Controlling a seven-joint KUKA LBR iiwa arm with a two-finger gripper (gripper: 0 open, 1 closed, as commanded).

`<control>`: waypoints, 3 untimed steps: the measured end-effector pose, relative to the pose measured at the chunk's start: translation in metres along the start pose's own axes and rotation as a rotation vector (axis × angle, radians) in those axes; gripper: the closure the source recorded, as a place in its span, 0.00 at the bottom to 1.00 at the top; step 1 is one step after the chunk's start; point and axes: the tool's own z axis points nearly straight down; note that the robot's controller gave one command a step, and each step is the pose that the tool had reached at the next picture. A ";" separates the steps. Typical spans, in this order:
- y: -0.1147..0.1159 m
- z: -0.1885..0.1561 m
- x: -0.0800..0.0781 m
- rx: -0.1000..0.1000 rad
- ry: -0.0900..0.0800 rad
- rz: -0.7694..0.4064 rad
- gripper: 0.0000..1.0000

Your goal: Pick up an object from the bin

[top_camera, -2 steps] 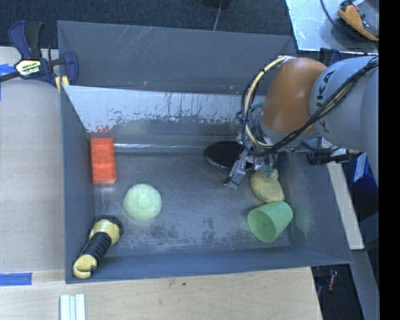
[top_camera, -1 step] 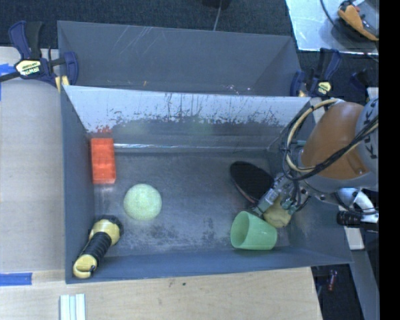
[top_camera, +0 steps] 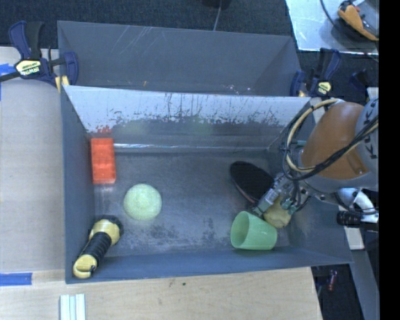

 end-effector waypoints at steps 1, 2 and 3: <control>-0.003 -0.019 0.002 0.008 0.005 -0.001 1.00; -0.002 -0.046 0.000 0.005 0.001 -0.003 1.00; -0.002 -0.076 0.000 0.007 0.001 -0.004 1.00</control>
Offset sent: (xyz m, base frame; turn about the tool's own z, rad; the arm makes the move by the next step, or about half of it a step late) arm -0.0019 0.0004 0.0511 -0.0018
